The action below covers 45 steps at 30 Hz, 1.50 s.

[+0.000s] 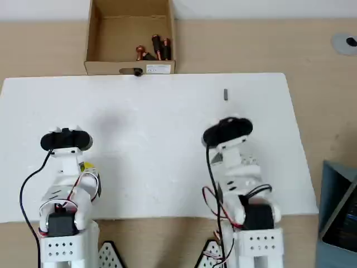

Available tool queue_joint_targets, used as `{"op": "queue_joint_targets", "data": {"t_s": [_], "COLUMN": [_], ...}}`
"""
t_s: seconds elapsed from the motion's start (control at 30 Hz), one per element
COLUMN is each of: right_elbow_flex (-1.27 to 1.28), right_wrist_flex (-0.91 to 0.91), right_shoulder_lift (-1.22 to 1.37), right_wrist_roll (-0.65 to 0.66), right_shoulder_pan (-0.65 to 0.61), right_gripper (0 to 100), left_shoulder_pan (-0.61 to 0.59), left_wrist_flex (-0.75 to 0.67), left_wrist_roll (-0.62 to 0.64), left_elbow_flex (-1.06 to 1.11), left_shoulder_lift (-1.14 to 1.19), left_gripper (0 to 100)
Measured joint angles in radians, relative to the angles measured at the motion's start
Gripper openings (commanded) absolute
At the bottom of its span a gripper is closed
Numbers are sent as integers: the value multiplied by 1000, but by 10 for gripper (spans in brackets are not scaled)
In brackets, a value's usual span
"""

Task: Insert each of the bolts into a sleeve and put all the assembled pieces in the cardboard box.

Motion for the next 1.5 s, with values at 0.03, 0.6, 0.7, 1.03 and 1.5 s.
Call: {"op": "queue_joint_targets", "data": {"t_s": [0.03,0.6,0.7,1.03,1.5], "right_elbow_flex": [35,189,189,189,189], "right_wrist_flex": [0,11,11,11,11], "right_shoulder_lift": [-38,-198,-198,-198,-198], "right_wrist_roll": [0,0,0,0,0], "right_shoulder_pan": [0,0,0,0,0], "right_gripper": [9,10,10,10,10], "left_shoulder_pan": [0,0,0,0,0], "left_wrist_flex": [0,0,0,0,0], "left_wrist_roll": [0,0,0,0,0], "left_elbow_flex": [0,0,0,0,0], "left_shoulder_lift": [0,0,0,0,0], "left_gripper": [4,4,4,4,4]}}
